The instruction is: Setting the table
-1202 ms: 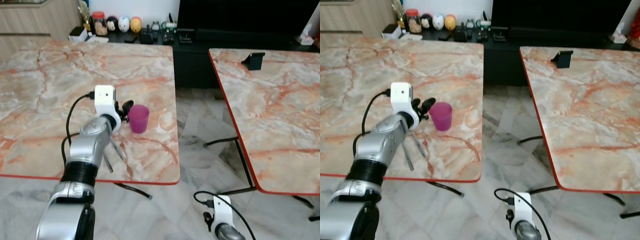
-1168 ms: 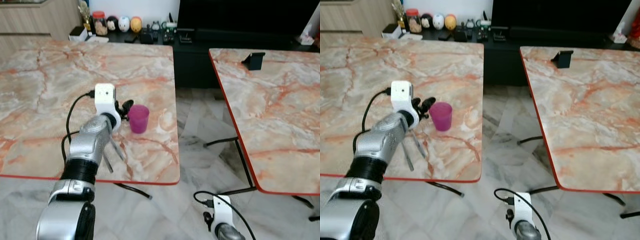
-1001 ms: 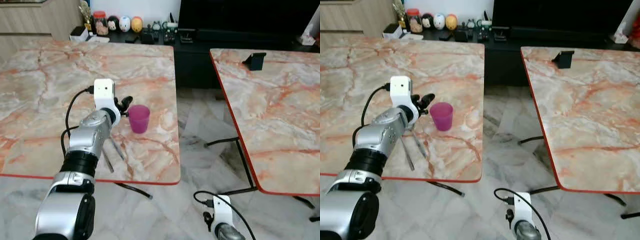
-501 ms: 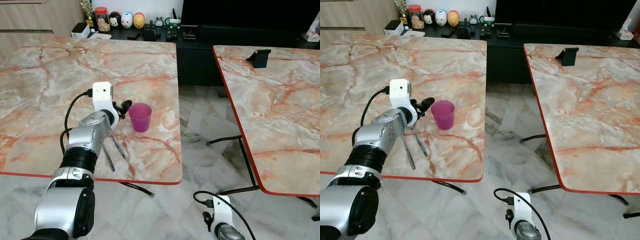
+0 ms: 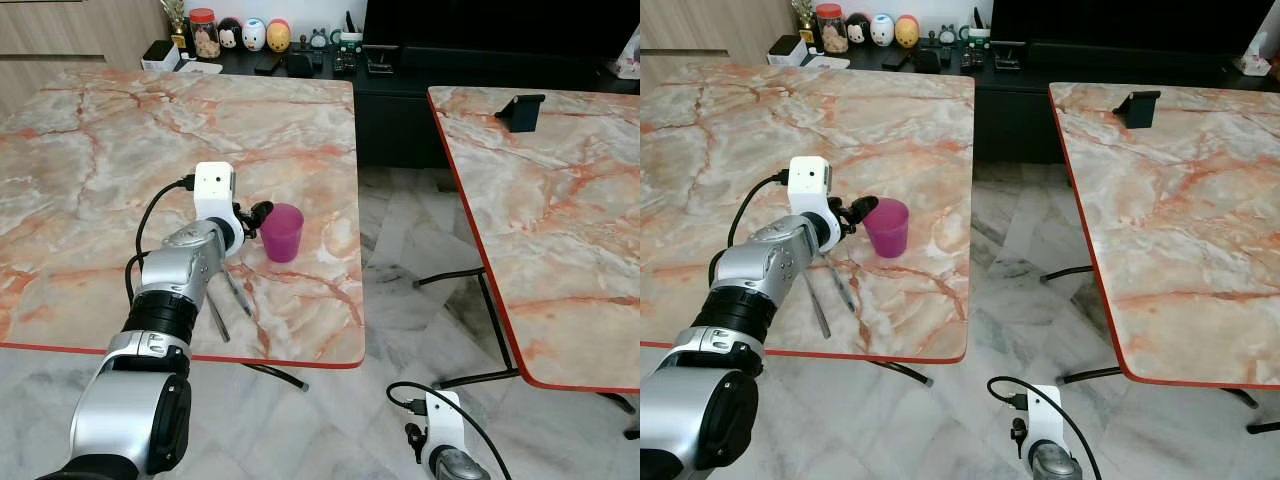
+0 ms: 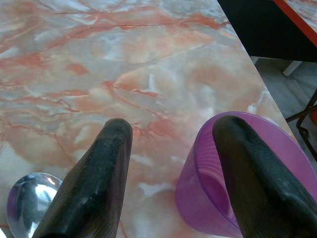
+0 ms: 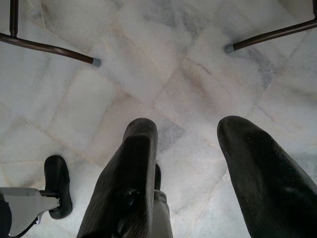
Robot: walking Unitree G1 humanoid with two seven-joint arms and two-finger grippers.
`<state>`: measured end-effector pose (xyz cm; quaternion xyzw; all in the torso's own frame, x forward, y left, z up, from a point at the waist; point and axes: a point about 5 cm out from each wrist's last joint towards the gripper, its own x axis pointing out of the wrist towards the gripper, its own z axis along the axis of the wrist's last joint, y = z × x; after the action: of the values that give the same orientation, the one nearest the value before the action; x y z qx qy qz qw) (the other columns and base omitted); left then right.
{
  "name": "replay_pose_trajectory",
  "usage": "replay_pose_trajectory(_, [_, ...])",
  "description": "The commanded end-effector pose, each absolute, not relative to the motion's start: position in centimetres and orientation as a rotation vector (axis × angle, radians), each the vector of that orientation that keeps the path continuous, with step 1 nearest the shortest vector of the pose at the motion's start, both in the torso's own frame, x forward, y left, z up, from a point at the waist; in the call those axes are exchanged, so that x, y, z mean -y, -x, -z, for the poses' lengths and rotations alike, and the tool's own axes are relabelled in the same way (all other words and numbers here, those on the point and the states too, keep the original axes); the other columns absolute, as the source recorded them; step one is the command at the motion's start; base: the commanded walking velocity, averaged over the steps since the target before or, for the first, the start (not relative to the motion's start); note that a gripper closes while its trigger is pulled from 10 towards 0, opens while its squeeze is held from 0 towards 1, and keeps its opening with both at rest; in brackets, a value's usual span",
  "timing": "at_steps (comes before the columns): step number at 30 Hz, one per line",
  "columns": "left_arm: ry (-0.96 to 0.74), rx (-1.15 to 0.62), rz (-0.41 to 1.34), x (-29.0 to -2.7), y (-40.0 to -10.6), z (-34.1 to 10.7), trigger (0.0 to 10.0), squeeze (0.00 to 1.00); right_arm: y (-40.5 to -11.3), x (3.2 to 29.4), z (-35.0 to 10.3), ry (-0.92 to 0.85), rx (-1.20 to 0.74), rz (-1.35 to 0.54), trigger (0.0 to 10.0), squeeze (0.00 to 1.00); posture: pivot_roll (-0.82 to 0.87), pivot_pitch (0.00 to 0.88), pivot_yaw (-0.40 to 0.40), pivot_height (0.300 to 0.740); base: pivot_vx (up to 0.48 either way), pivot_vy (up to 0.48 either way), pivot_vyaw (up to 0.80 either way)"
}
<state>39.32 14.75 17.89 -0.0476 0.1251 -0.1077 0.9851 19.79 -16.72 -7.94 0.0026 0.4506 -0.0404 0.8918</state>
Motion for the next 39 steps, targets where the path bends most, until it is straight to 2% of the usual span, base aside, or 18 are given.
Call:
replay_pose_trajectory(1, [0.070, -0.251, 0.228, -14.6, -39.2, -18.1, 10.0, 0.00, -19.9, 16.7, 7.9, -0.009, -0.934, 0.086, 10.0, 0.00, 0.06, 0.042, -0.046, 0.740, 0.000, 0.000, 0.00])
replay_pose_trajectory(31, [0.002, -0.322, 0.263, -14.3, -38.6, -17.1, 10.0, 0.00, -19.8, 16.6, 7.9, -0.018, -0.939, 0.079, 10.0, 0.00, 0.07, 0.027, -0.043, 0.740, 0.000, 0.000, 0.00])
replay_pose_trajectory(32, [0.002, -0.320, 0.265, -14.3, -38.6, -17.1, 4.2, 0.00, -19.8, 16.6, 7.9, -0.018, -0.939, 0.079, 10.0, 0.00, 0.07, 0.027, -0.043, 0.740, 0.000, 0.000, 0.00])
replay_pose_trajectory(33, [0.001, -0.320, 0.265, -14.3, -38.6, -17.1, 4.2, 0.00, -19.8, 16.6, 7.9, -0.018, -0.939, 0.080, 10.0, 0.00, 0.07, 0.027, -0.043, 0.740, 0.000, 0.000, 0.00])
replay_pose_trajectory(34, [-0.002, -0.316, 0.262, -14.4, -38.7, -17.2, 0.5, 0.00, -19.8, 16.6, 7.9, -0.018, -0.940, 0.079, 10.0, 0.00, 0.07, 0.032, -0.043, 0.740, 0.000, 0.000, 0.00])
replay_pose_trajectory(35, [-0.003, -0.314, 0.261, -14.4, -38.7, -17.3, 0.5, 0.00, -19.8, 16.6, 7.9, -0.017, -0.940, 0.078, 10.0, 0.00, 0.07, 0.032, -0.043, 0.740, 0.000, 0.000, 0.00])
replay_pose_trajectory(36, [-0.001, -0.311, 0.260, -14.5, -38.7, -17.4, 0.0, 0.00, -19.8, 16.6, 7.9, -0.019, -0.939, 0.079, 10.0, 0.00, 0.07, 0.032, -0.043, 0.740, 0.000, 0.000, 0.00])
replay_pose_trajectory(39, [-0.001, -0.308, 0.265, -14.5, -38.6, -17.5, 0.0, 0.00, -19.8, 16.6, 7.9, -0.018, -0.940, 0.078, 10.0, 0.00, 0.07, 0.033, -0.044, 0.740, 0.000, 0.000, 0.00])
